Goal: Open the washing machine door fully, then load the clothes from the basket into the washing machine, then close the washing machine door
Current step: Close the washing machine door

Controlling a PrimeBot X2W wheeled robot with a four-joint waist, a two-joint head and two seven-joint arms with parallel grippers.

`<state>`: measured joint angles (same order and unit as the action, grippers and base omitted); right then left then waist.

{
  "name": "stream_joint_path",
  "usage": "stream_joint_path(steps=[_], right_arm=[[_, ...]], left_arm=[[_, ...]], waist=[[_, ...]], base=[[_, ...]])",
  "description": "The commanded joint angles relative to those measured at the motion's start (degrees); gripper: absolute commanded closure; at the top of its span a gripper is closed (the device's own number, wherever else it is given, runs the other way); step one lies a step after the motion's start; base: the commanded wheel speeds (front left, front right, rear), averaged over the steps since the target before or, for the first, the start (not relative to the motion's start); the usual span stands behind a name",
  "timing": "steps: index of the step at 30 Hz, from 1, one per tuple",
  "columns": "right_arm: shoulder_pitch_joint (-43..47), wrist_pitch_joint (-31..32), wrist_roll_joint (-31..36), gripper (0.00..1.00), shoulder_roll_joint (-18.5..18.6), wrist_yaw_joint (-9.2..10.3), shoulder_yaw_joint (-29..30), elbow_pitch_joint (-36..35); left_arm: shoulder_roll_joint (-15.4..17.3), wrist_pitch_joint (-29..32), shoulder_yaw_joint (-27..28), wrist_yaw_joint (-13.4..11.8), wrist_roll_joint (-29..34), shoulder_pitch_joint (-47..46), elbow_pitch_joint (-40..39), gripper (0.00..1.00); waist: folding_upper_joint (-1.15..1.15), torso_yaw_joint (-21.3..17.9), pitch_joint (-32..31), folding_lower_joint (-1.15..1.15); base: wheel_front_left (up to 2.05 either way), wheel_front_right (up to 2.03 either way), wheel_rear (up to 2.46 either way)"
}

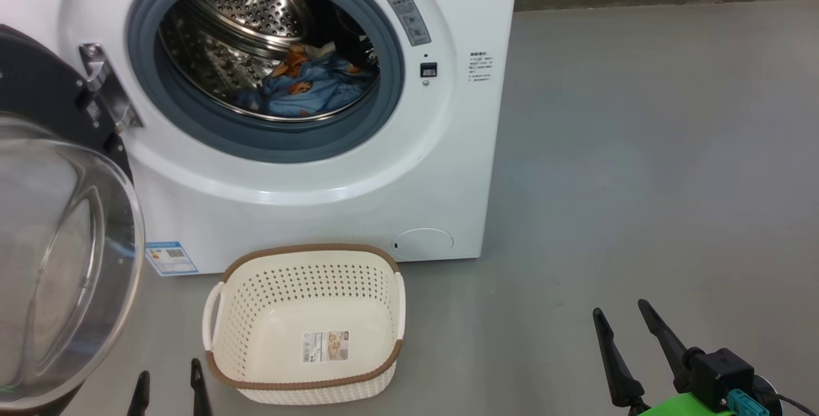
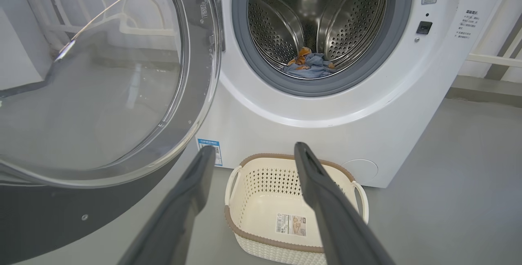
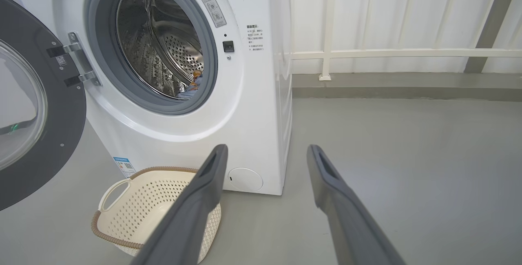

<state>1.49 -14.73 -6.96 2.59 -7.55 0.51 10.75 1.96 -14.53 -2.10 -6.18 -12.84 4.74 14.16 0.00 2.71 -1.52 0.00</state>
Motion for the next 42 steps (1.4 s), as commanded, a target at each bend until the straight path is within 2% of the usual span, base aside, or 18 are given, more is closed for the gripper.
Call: stream_joint_path(steps=[1, 11, 19, 29, 38, 42], right_arm=[[-0.6, -0.3, 0.5, 0.0, 0.3, 0.06, -1.6, -1.4], [-0.8, -0.3, 0.5, 0.0, 0.3, 0.06, -2.0, -1.2], [-0.8, -0.3, 0.5, 0.0, 0.5, 0.06, -2.6, -1.1], [-2.2, -0.3, 0.3, 0.0, 1.1, 0.06, -4.6, -0.9], [-2.9, -0.3, 0.0, 0.0, 1.0, 0.06, -6.0, -0.2], [-4.7, -0.3, 0.0, 0.0, 1.1, 0.06, -8.0, 0.1]], left_arm=[[0.9, -0.5, 1.8, -0.5, 0.5, -1.0, -2.0, 0.0], [0.9, -0.5, 2.3, -0.7, 1.3, -1.0, -1.8, 0.0], [0.9, -0.5, 3.1, -1.2, 1.0, -0.6, -2.2, 0.0], [0.9, -0.5, 3.6, -2.7, 0.6, 0.3, -3.3, 0.0], [0.9, -0.5, 4.0, -2.5, 1.5, 1.1, -4.4, 0.0], [0.9, -0.5, 5.0, -2.8, 1.3, 1.3, -5.3, 0.0]], waist=[[0.0, 0.7, -0.1, 0.0], [0.0, 4.0, -0.4, 0.0], [0.0, 8.1, -0.7, 0.0], [0.0, 15.8, -1.4, 0.0], [0.0, 23.6, -2.2, 0.0], [0.0, 25.0, -0.9, 0.0]], base=[[0.0, 0.0, 0.0], [0.0, 0.0, 0.0], [0.0, 0.0, 0.0], [0.0, 0.0, 0.0], [0.0, 0.0, 0.0], [0.0, 0.0, 0.0]])
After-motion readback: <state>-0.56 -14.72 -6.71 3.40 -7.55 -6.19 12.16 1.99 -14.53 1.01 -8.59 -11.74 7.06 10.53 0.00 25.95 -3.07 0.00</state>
